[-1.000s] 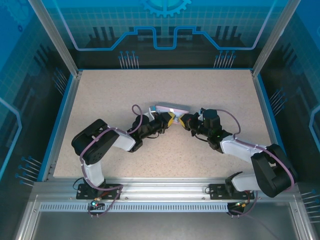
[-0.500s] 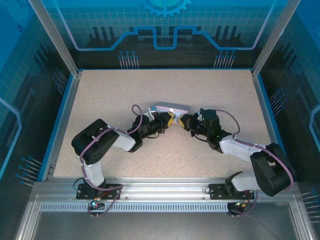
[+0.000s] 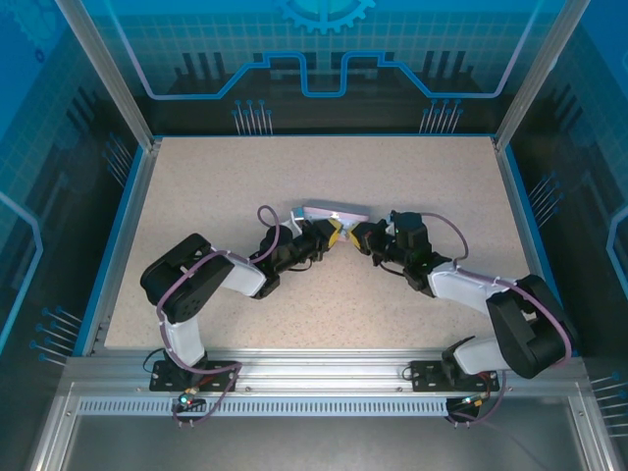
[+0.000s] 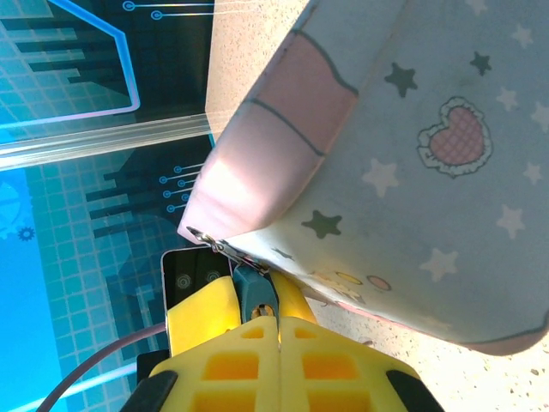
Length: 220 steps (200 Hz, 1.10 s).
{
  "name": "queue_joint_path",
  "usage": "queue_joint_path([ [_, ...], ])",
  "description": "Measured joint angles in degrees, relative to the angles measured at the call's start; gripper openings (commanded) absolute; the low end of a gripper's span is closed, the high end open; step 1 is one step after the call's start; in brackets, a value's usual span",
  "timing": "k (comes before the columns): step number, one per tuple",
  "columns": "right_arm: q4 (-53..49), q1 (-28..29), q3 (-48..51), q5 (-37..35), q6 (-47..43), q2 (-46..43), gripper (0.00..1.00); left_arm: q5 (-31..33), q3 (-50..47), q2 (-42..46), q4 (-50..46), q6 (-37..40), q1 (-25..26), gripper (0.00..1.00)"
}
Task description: Unlock a padlock with a key
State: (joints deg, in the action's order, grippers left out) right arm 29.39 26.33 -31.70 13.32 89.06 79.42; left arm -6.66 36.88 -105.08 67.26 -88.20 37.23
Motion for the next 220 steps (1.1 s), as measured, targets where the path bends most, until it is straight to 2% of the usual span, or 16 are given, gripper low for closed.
queue_joint_path([
  [81, 0.28, -0.33, -1.51, 0.85, -5.35, 2.49, 0.0, 1.49, -0.31, 0.0, -0.09, 0.0, -0.22, 0.0],
  [220, 7.04, -2.03, -0.92, 4.7, -7.28, 5.75, 0.0, 2.23, -0.37, 0.0, -0.02, 0.0, -0.37, 0.0],
])
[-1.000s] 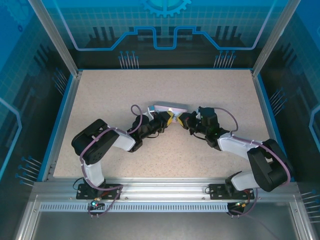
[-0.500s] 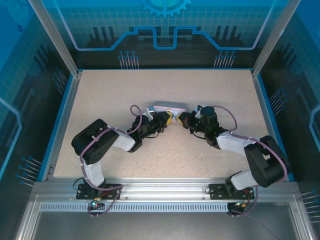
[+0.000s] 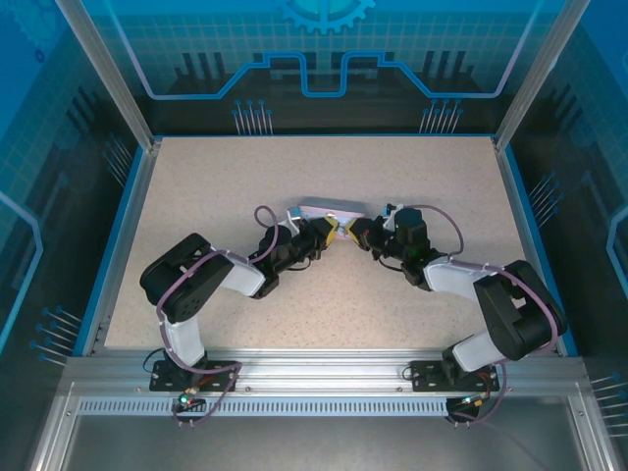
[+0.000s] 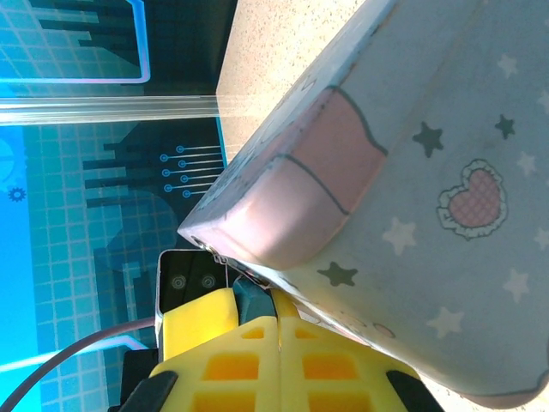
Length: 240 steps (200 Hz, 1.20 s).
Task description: Unlock a padlock with a key
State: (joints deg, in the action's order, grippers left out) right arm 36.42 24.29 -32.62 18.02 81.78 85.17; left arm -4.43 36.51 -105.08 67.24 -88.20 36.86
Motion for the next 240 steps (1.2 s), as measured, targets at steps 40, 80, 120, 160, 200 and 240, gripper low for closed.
queue_joint_path([
  [40, 1.64, -0.48, 2.32, 0.35, 0.28, -0.76, 0.0, -0.87, -0.5, 0.0, 0.09, -0.02, 0.26, 0.0],
  [80, -0.07, -1.18, 4.17, 0.17, 0.46, -4.11, 0.0, -1.66, -0.74, 0.0, 0.17, -0.02, 0.5, 0.0],
  [120, -1.75, -1.86, 5.05, -0.04, 0.46, -6.95, 0.0, -1.73, -0.74, 0.0, 0.24, -0.26, 0.5, 0.0],
  [160, -2.49, -1.9, 5.33, -0.04, 0.5, -7.04, 0.0, -1.86, -0.74, 0.0, 0.31, -0.37, 0.5, 0.0],
  [200, -2.47, -1.86, 5.11, -0.02, 0.72, -5.79, 0.0, -1.86, -0.72, 0.0, 0.31, -0.39, 0.5, 0.0],
  [240, -2.14, -1.7, 3.67, -0.02, 1.16, -4.33, 0.0, -1.88, -0.72, 0.0, 0.28, -0.37, 0.5, 0.0],
])
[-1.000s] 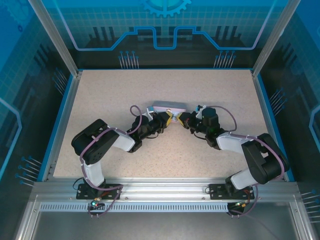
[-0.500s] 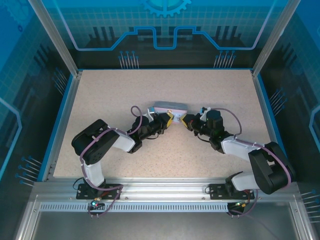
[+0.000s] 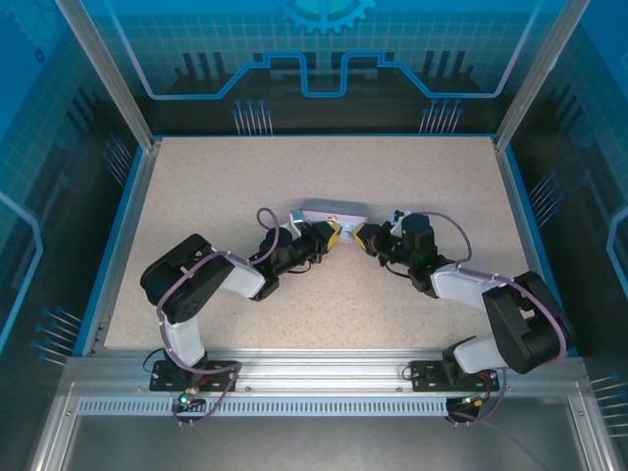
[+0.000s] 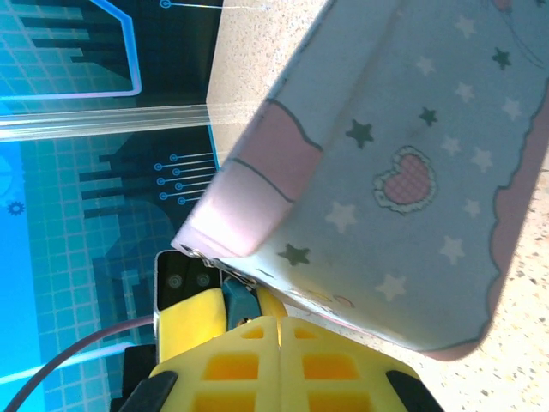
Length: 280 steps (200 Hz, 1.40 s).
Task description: Unlock a padlock with a key
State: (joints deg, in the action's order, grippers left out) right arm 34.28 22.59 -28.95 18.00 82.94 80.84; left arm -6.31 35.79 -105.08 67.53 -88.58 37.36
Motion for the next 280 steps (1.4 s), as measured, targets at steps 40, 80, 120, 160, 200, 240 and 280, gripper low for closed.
queue_joint_path([
  [40, 0.31, 0.83, -1.36, -0.22, 0.39, 0.87, 0.0, 0.0, 0.0, 0.0, 0.0, 0.0, 0.0, 0.0],
  [80, 0.28, 1.46, -1.73, -1.16, 0.48, 1.55, 0.0, 0.04, 0.0, 0.0, 0.02, 0.0, -0.07, 0.0],
  [120, 0.26, 1.53, -1.4, -1.53, 0.61, 1.46, 0.0, 0.0, 0.0, 0.0, 0.02, 0.0, -0.07, 0.0],
  [160, -0.11, 1.79, -0.61, -1.7, 0.59, 0.79, 0.0, -0.02, 0.0, 0.0, 0.02, 0.0, -0.02, 0.0],
  [200, -0.2, 1.79, -0.63, -1.7, 0.59, 0.74, 0.0, -0.04, 0.0, 0.0, 0.02, 0.0, -0.02, 0.0],
  [240, -0.46, 1.86, -1.42, -1.7, 0.59, 0.83, 0.0, -0.04, 0.0, 0.0, 0.02, 0.0, -0.02, 0.0],
  [280, -1.25, 2.03, -2.29, -1.73, 0.57, 0.96, 0.0, 0.09, 0.04, 0.0, 0.13, -0.02, -0.09, 0.0],
])
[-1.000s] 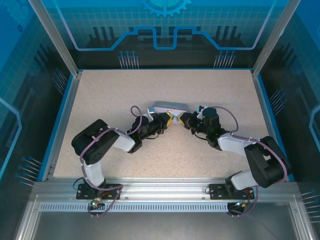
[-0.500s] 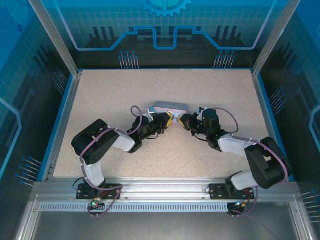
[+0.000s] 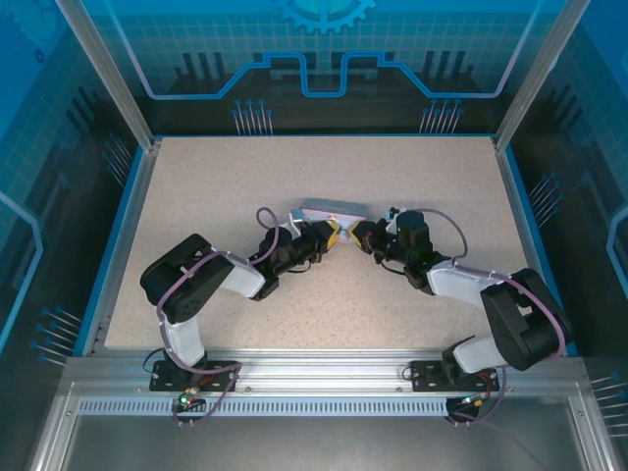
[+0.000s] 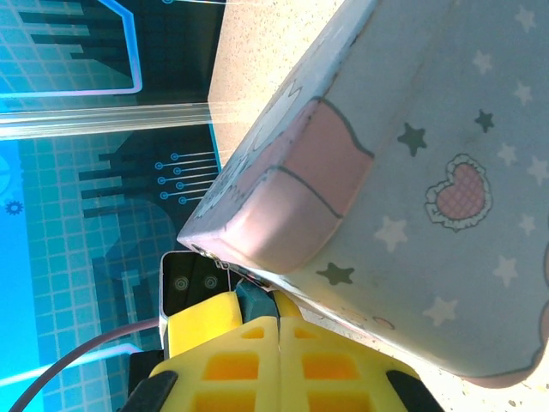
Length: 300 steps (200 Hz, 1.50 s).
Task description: Unlock a padlock with a key
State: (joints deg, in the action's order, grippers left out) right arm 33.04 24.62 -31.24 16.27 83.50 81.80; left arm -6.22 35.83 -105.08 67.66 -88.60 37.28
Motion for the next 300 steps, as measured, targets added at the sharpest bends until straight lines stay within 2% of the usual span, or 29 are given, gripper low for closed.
queue_joint_path([
  [96, 1.25, 0.63, 0.0, -0.85, -1.16, 1.64, 0.0, 0.66, 0.0, 0.0, -0.24, 0.0, -0.04, 0.0],
  [187, 14.6, -0.37, 0.07, 2.21, -1.44, 9.97, 0.0, 2.62, -0.02, 0.0, -1.11, 0.0, -0.94, 0.0],
  [262, 11.65, -0.42, -1.03, 3.65, 0.5, 9.46, 0.0, 3.02, -0.33, 0.0, -0.92, 0.02, -0.96, 0.0],
  [300, 9.75, 0.85, -0.83, 2.89, 0.48, 7.48, 0.0, 1.22, -0.33, 0.0, -0.07, 0.02, -0.5, 0.0],
])
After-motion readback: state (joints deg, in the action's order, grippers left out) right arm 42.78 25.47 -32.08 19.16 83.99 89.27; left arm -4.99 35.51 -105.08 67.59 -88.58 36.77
